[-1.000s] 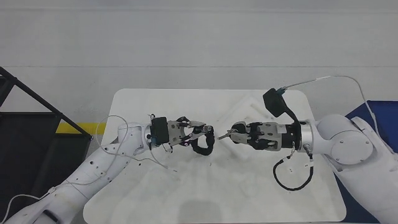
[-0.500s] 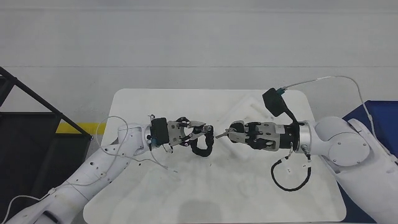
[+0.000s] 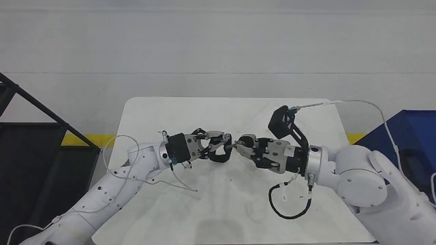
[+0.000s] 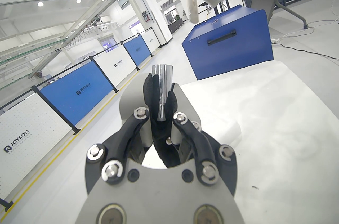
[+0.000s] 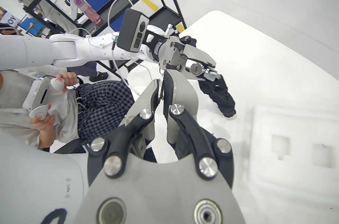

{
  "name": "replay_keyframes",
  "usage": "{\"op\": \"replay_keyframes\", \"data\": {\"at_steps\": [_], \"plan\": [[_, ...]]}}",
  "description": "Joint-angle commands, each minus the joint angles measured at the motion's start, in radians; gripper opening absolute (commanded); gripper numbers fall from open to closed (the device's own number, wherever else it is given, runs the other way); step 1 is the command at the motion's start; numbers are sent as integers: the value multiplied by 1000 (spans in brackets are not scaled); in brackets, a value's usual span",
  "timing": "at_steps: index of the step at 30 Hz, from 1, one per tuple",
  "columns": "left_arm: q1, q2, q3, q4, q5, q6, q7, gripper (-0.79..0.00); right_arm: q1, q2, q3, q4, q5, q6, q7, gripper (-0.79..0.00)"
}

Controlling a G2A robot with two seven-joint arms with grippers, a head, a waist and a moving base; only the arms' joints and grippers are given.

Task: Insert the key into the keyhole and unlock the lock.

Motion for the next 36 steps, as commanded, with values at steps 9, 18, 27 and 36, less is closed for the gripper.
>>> {"op": "replay_keyframes", "data": {"at_steps": [9,18,27,36], "plan": [[10,-6,-15,2,27,-28,8,-785,-18,-17,-30,-12,-101,87,-67,-785],[8,-9,-14,6,34,-20,9,-785,-26,-20,-26,-21,-133,116,-82,-785],[8,-9,-14,6,34,-20,9,-785,-26,-20,-26,-21,-133,116,-82,-785],[14,-10,-17,-4,31,-8,-11,-785,-37,-23,-19,-20,-137,125,-78,-785]]}}
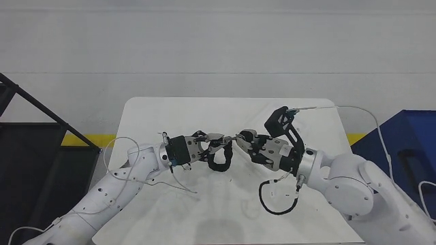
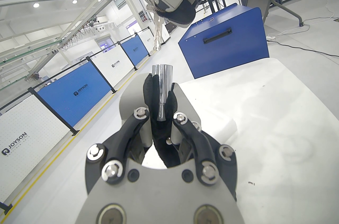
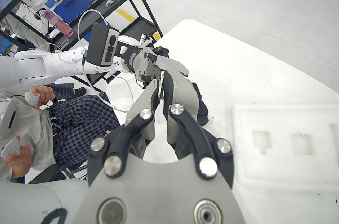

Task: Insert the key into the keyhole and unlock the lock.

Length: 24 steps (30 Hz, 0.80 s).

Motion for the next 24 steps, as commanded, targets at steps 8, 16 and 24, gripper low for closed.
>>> {"op": "replay_keyframes", "data": {"at_steps": [8,16,24], "plan": [[26,-4,-25,-29,25,42,-30,-785,9,-12,-4,1,5,43,28,-785],[33,-9,-39,-30,40,42,-34,-785,21,-24,-17,9,8,55,51,-785],[35,-17,-43,-31,55,41,-43,-785,22,-33,-18,14,0,62,61,-785]]}}
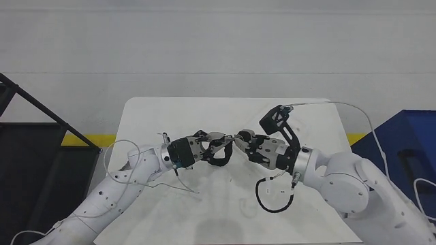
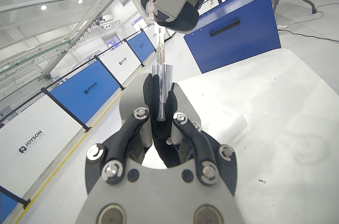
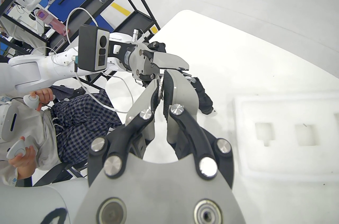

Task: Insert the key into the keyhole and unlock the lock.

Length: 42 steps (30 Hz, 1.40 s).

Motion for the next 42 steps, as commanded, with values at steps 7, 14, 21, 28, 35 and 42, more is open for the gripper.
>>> {"op": "replay_keyframes", "data": {"at_steps": [7,14,21,28,35,42], "plan": [[9,-5,-11,4,8,-5,4,-785,-10,-8,-2,2,-15,4,-4,-785],[21,-9,-20,8,0,-21,12,-785,-23,-14,0,-4,-26,-4,-22,-785],[24,-15,-23,14,-6,-38,20,-785,-34,-21,0,-8,-50,4,-36,-785],[28,-18,-29,17,-3,-56,22,-785,-34,-30,-9,-3,-69,10,-44,-785],[29,-23,-34,21,-5,-68,24,-785,-30,-39,-15,6,-78,15,-42,-785],[30,-28,-37,26,-9,-82,25,-785,-23,-48,-20,15,-80,15,-37,-785]]}}
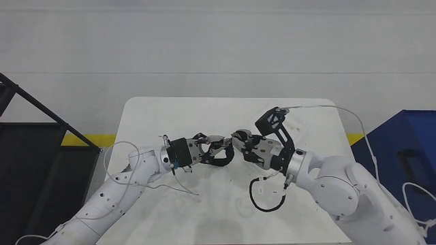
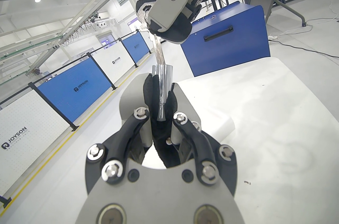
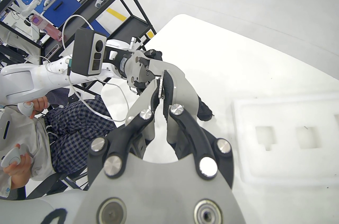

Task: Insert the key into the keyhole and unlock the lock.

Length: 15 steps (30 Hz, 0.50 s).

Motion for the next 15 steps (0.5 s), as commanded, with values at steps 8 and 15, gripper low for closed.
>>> {"op": "replay_keyframes", "data": {"at_steps": [8,15], "plan": [[1,-6,-11,6,-25,-20,4,-785,2,-10,-1,6,-10,-4,1,-785],[2,-9,-19,6,-24,-25,-1,-785,4,-17,-5,12,-20,-7,11,-785]]}}
